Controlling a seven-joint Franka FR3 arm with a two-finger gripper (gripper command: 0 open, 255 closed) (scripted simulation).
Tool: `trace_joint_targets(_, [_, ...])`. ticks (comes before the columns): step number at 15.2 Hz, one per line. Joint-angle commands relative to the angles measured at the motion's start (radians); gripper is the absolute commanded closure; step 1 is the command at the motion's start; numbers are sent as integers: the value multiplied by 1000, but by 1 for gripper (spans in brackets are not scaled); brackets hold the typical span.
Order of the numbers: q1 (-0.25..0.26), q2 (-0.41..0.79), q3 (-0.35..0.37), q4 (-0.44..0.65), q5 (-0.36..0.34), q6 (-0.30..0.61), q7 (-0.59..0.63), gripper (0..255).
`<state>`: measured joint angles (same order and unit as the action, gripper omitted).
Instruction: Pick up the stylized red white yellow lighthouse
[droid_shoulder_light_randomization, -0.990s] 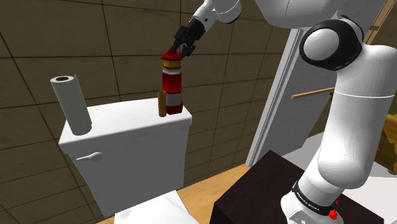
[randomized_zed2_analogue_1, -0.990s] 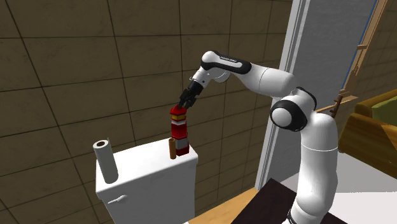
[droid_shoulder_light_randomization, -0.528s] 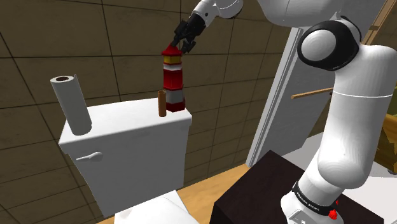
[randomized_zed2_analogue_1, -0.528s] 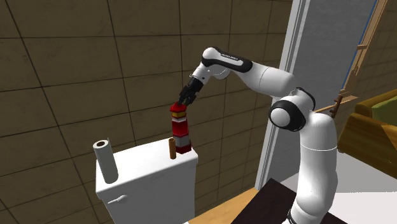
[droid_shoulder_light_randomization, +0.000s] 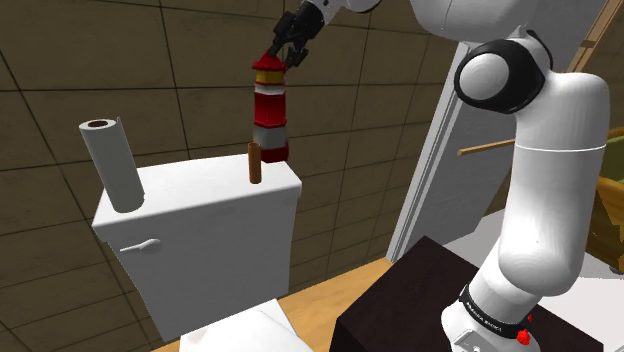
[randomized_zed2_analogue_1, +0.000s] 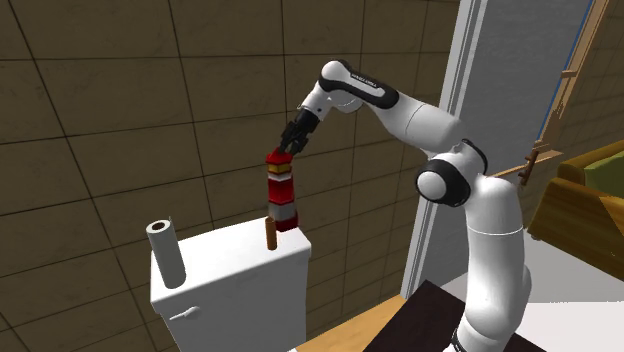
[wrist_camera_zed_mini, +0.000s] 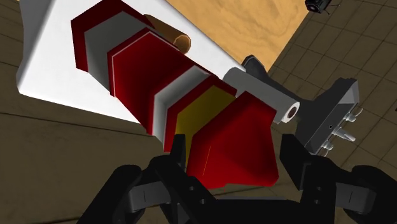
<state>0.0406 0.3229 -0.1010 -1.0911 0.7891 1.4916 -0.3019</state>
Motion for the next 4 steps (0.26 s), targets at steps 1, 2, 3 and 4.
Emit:
trace_joint_targets(1, [-7,17,0,55,5,-30,22,255])
trace_joint_targets(2, [-11,28,1,85,8,-44,33,255])
trace_joint_targets(3, [-12,30,1,90,8,-46,35,255])
trace_joint_targets(4, [-12,30,2,90,8,-46,35,255])
